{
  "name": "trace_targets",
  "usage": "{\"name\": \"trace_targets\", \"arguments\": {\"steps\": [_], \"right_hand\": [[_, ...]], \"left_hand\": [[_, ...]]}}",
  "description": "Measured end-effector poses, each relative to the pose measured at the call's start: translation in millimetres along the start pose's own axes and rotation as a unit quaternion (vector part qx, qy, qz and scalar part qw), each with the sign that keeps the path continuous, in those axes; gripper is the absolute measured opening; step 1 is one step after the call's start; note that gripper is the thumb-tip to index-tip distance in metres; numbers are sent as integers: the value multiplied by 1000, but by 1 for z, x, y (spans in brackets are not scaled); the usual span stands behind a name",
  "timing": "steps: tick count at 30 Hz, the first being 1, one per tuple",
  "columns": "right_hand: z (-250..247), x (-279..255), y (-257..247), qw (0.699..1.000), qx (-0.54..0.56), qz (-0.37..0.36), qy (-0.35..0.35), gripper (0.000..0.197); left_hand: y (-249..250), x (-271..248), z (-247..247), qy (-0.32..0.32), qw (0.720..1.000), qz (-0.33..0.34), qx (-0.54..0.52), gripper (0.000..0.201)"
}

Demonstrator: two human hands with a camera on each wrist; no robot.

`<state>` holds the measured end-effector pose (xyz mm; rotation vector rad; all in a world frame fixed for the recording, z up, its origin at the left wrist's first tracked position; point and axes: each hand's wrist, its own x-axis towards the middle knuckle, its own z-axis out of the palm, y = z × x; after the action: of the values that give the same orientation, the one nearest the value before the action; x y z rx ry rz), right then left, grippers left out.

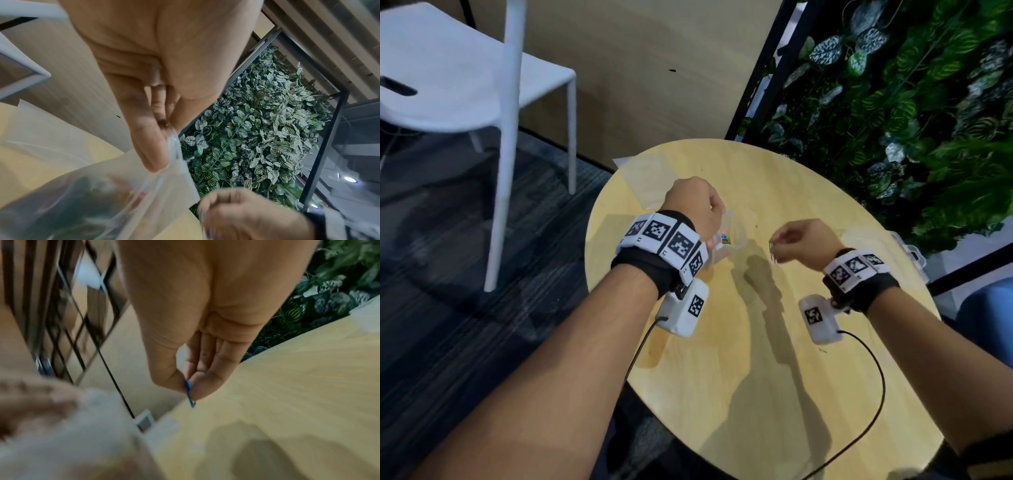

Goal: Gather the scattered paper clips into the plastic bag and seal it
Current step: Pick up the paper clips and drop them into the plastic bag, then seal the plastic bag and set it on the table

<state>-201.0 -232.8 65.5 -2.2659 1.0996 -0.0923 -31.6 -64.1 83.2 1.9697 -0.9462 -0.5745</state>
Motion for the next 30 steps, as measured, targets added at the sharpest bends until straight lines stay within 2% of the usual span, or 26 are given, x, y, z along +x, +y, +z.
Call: {"name": "trace_targets", "arguments": {"steps": [1, 3, 5, 7, 10, 12, 15, 18, 21, 24, 27, 30], "right_hand": [[-5, -4, -11, 995, 95, -15, 22, 8], [-11, -13, -34, 967, 249, -47, 40, 10], [-7, -20, -54, 951, 302, -65, 32, 14], [2, -26, -64, 960, 268, -78, 29, 16], [15, -35, -62, 985, 128, -112, 42, 10], [16, -43, -61, 987, 54, -140, 59, 9], [12, -63, -61, 975, 8, -217, 54, 10], [15, -85, -59, 947, -84, -307, 43, 21], [23, -94, -54, 928, -119, -347, 66, 20], [24, -96, -51, 938, -87, -320, 101, 17], [18, -95, -51, 967, 43, -211, 139, 15], [19, -93, -58, 966, 139, -160, 149, 14]], "left_hand": [[1, 0, 2, -2, 1000, 3, 0, 25], [2, 0, 5, -7, 1000, 8, 0, 24], [2, 0, 7, -6, 1000, 13, 5, 23], [0, -1, 6, -4, 1000, 17, 5, 22], [-2, -5, 3, -11, 1000, 25, -9, 21], [-3, -9, 0, -24, 999, 28, -27, 19], [-4, -10, -2, -58, 996, 17, -72, 14], [-3, -10, 0, -96, 987, 14, -125, 13], [3, -17, 3, -151, 978, 21, -145, 15], [6, -24, 1, -184, 968, 21, -171, 21], [2, -28, -6, -218, 959, 26, -180, 26], [-6, -36, -7, -221, 962, 78, -144, 18]]}}
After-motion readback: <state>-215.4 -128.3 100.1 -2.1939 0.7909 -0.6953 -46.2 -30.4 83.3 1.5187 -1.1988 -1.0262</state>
